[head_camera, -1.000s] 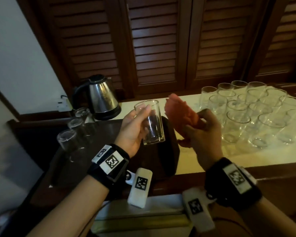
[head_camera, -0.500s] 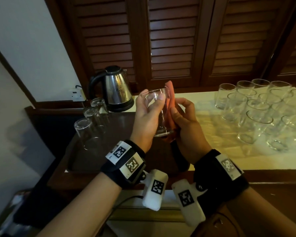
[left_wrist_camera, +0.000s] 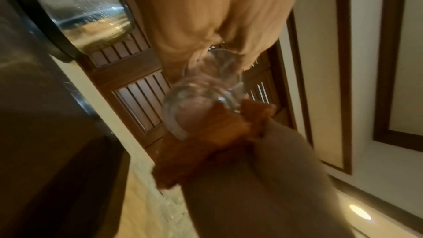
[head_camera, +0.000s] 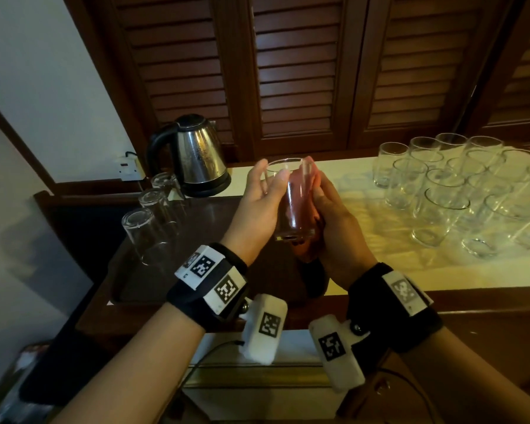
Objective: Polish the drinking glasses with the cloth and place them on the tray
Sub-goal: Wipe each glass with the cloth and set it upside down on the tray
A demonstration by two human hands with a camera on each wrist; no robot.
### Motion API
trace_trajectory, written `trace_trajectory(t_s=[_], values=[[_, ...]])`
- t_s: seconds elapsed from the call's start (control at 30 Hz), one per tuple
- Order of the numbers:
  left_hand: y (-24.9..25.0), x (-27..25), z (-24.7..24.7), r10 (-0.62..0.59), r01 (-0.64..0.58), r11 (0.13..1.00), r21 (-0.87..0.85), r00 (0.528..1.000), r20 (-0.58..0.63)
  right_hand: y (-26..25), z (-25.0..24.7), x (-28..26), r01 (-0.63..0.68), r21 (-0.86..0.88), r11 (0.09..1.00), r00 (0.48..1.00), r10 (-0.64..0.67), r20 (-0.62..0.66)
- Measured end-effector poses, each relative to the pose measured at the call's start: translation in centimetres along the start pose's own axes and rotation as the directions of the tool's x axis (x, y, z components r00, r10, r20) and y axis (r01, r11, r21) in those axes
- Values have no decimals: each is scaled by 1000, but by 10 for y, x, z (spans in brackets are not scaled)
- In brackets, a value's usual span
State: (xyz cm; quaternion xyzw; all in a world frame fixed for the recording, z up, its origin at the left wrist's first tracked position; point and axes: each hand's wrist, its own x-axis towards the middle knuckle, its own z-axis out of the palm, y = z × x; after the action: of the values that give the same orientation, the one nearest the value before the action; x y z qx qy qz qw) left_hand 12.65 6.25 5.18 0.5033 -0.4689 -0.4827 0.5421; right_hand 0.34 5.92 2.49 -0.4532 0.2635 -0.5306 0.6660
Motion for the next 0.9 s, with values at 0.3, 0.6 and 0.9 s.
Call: trace_trajectory(t_s=[0.3, 0.6, 0.9], values=[[-8, -8, 18, 40, -33, 992, 119, 998, -57, -2, -4, -6, -94, -28, 995, 996, 93, -13], [-9, -10, 13, 6, -6, 999, -31, 1000, 1, -5, -7, -3, -32, -40, 999, 999, 33, 9], [-3, -18, 15, -3, 6, 999, -50, 999, 49, -10, -4, -10, -148, 213, 966, 989, 141, 45]])
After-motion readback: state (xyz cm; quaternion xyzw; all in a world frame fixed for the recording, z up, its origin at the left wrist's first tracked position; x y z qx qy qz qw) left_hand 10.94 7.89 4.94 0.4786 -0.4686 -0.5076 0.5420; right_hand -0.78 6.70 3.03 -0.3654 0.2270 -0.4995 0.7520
